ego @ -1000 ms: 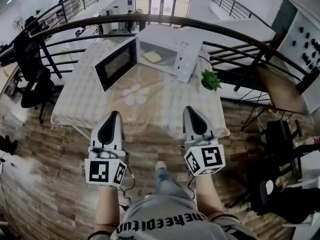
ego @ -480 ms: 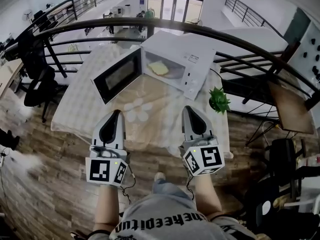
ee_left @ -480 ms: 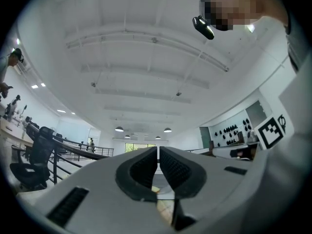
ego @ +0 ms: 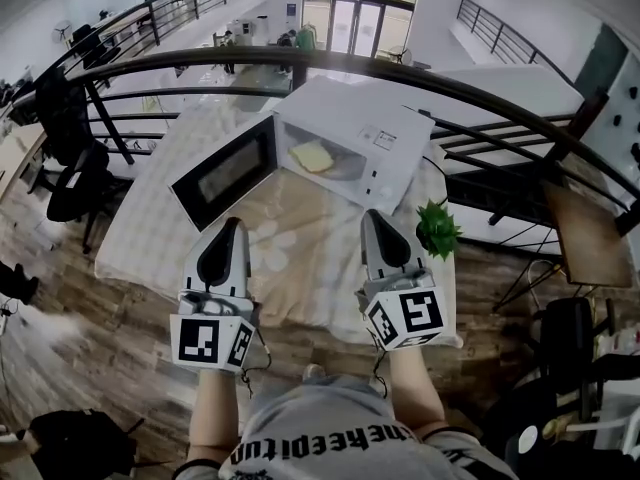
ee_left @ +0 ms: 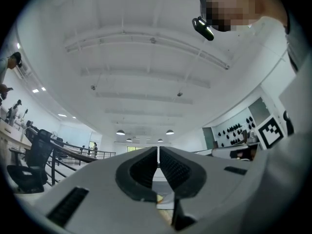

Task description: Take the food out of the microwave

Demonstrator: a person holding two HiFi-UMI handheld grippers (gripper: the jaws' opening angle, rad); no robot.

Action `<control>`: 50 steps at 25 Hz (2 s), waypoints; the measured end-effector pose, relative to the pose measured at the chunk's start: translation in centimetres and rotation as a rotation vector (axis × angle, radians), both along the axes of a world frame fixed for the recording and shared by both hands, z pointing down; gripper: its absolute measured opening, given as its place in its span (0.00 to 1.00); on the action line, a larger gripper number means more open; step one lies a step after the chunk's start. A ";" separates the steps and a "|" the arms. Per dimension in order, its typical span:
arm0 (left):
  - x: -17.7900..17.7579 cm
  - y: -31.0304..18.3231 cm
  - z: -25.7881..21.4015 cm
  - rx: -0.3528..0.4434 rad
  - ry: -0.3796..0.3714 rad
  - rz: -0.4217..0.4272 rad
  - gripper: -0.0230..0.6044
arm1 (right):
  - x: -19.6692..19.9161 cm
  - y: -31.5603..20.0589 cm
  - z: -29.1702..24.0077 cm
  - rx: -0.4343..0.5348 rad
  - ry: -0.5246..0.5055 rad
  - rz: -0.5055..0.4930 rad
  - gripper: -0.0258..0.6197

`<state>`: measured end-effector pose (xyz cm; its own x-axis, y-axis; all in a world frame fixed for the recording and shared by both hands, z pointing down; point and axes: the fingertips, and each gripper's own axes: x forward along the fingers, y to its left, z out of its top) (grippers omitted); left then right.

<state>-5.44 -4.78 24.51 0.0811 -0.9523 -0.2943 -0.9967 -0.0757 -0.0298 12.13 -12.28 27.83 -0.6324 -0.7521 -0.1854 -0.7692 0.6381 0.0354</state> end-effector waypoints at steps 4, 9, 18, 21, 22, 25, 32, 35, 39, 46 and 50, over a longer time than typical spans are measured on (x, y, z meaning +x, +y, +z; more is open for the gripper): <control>0.0 -1.7 0.3 -0.010 -0.008 -0.006 0.06 | -0.1 -1.8 0.2 -0.006 -0.007 -0.009 0.05; -0.7 -3.5 0.9 -0.020 -0.007 -0.010 0.06 | -1.1 -3.9 0.9 -0.022 -0.006 -0.019 0.05; -3.6 -9.8 1.8 -0.042 0.009 0.046 0.06 | -3.3 -9.2 1.4 -0.043 -0.003 0.036 0.05; -4.9 -12.2 1.7 -0.044 0.010 0.070 0.06 | -4.4 -11.2 1.3 -0.047 -0.008 0.059 0.05; -5.3 -13.0 1.7 -0.044 0.009 0.078 0.06 | -4.8 -11.8 1.3 -0.048 -0.010 0.066 0.05; -6.6 -15.2 1.7 -0.049 0.009 0.102 0.06 | -5.9 -13.5 1.4 -0.053 -0.008 0.090 0.05; -8.8 -19.9 2.6 -0.068 0.006 0.169 0.06 | -8.5 -17.1 2.4 -0.073 0.012 0.137 0.05; -9.2 -21.6 3.3 -0.082 0.000 0.205 0.06 | -9.4 -18.3 3.3 -0.092 0.026 0.156 0.05; -9.3 -23.5 4.4 -0.106 -0.007 0.261 0.06 | -10.6 -19.4 4.7 -0.118 0.054 0.177 0.05; -9.1 -26.3 7.4 -0.153 -0.007 0.362 0.06 | -12.6 -21.6 8.9 -0.171 0.163 0.204 0.05; -9.1 -27.5 9.4 -0.188 -0.002 0.410 0.06 | -13.6 -22.5 11.8 -0.202 0.243 0.213 0.05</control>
